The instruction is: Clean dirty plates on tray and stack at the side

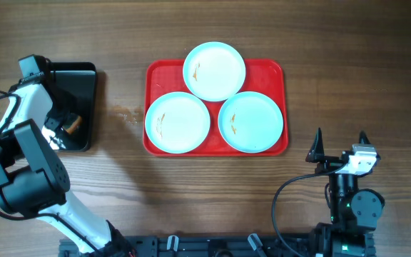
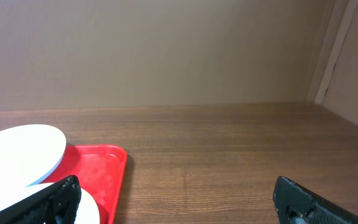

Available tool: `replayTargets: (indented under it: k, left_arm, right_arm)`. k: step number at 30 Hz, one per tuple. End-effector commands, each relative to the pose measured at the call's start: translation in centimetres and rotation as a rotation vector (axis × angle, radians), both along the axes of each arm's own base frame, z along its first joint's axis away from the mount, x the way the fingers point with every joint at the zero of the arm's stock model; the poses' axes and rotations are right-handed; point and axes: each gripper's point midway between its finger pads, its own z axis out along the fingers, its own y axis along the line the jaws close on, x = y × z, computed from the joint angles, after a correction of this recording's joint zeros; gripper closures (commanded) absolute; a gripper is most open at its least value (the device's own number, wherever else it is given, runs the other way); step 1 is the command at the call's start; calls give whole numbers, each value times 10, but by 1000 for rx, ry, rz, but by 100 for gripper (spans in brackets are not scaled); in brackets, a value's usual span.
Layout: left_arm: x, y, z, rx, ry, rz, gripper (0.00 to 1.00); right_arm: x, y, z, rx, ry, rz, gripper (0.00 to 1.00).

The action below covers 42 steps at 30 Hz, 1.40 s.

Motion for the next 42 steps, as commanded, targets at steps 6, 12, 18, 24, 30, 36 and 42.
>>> replayTargets:
  k: [6,12,18,24,30,36,42]
  left_arm:
    - [-5,4,-8,-9,17,15,53]
    - [-9,10,-9,-13,18,34,53]
    - [-10,8,-10,-40,13,34,54]
    - [-7,2,-10,-77,-3,24,57]
    - [-4,-3,-11,-106,-15,16,57]
    - [-5,-4,-11,-108,-11,17,63]
    - [-6,-4,-11,-108,-9,17,94]
  right_arm:
    - [0,-3,-1,2,1,-16,0]
    - [0,-3,-1,2,1,-16,0]
    - [0,-3,-1,2,1,-16,0]
    - [0,-3,-1,2,1,-16,0]
    - [0,-3,-1,2,1,-16,0]
    - [0,-3,-1,2,1,-16,0]
    - [0,-3,-1,2,1,-16,0]
